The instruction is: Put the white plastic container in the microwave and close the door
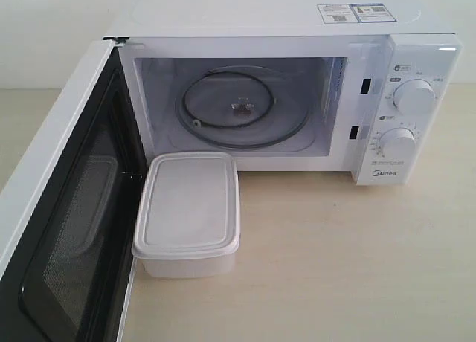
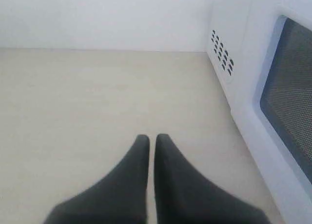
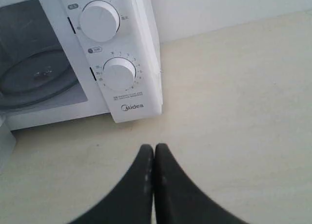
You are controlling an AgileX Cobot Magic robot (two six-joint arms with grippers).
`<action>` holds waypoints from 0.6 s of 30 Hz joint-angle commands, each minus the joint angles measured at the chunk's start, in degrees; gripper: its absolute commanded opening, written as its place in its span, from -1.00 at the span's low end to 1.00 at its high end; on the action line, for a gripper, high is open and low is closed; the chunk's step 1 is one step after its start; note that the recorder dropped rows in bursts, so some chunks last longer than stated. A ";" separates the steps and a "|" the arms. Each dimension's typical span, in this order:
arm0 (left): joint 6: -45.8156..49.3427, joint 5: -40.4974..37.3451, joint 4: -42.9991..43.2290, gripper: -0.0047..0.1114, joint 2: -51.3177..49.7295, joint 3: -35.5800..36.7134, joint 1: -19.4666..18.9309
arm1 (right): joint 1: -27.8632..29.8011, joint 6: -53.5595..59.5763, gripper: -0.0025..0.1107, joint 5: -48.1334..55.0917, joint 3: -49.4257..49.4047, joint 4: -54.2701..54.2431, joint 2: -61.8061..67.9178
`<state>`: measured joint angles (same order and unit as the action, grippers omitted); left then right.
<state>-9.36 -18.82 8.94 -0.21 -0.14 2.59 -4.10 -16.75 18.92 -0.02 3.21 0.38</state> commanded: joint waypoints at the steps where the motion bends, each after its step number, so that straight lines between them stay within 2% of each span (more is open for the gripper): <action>1: -0.24 0.77 -0.14 -0.84 0.21 0.14 -0.24 | 0.15 0.42 -0.96 -2.12 0.02 0.13 -0.38; 6: -0.24 0.77 -0.14 -0.84 0.21 0.14 -0.24 | 0.15 0.31 -0.96 -7.51 0.02 -0.14 -0.38; 9: -0.24 0.77 -0.14 -0.84 0.21 0.14 -0.24 | 0.15 -1.40 -0.96 -16.49 0.02 -3.21 -0.38; 16: -0.24 0.77 -0.14 -0.84 0.21 0.14 -0.24 | 0.15 -5.49 -0.96 -49.24 0.02 -5.89 -0.38; 18: -0.24 0.77 -0.14 -0.84 0.21 0.14 -0.24 | 0.15 -4.94 -0.96 -48.51 2.88 -5.20 -0.38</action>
<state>-9.36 -18.82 8.94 -0.21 -0.14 2.59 -4.10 -21.61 -24.52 0.11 -2.49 0.28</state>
